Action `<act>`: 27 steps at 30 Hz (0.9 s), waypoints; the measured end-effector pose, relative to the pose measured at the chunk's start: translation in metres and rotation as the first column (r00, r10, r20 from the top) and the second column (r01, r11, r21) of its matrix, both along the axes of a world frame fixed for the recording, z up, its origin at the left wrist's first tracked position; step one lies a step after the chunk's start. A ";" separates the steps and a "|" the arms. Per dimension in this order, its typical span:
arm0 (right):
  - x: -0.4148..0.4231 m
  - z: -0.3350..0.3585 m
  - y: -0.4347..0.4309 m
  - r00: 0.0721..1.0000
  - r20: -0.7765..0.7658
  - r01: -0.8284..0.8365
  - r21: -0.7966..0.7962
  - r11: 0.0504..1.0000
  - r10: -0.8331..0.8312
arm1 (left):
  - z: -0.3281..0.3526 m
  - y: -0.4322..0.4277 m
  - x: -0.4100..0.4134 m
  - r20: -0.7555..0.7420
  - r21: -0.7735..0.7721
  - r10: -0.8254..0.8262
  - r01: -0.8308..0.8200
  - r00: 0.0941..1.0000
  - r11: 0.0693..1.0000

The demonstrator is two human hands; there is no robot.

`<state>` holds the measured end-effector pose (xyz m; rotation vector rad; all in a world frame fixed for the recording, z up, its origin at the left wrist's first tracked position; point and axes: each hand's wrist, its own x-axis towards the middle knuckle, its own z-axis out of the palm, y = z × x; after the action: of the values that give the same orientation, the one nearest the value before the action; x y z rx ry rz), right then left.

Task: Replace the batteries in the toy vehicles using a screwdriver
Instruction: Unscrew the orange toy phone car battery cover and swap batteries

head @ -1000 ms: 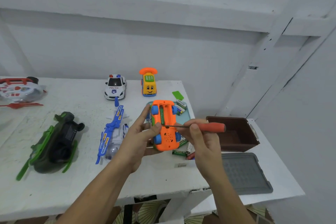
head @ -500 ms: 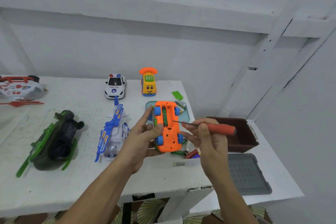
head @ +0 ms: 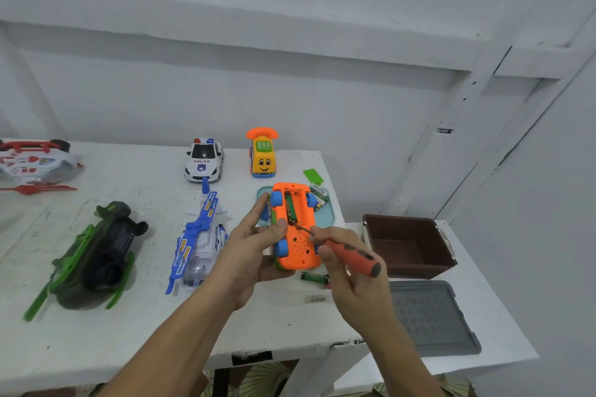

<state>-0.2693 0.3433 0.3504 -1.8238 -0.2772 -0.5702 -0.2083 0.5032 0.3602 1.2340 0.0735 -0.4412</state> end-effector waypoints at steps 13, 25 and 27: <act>0.009 0.014 -0.024 0.920 -0.369 0.291 0.411 0.864 -0.134 | -0.013 0.003 0.010 0.309 0.337 -0.085 -0.025 0.947 0.941; 0.029 0.015 -0.052 0.773 -0.610 0.440 0.711 0.549 0.171 | -0.014 0.003 0.014 0.275 0.164 0.020 -0.067 0.961 0.984; 0.039 0.014 -0.057 0.766 -0.610 0.422 0.713 0.561 0.200 | -0.013 0.003 0.016 0.212 0.099 0.050 -0.072 0.976 0.992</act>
<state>-0.2306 0.2859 0.3640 -0.9700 0.5467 -0.0667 -0.1922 0.5064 0.3468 1.3732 -0.0453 -0.2544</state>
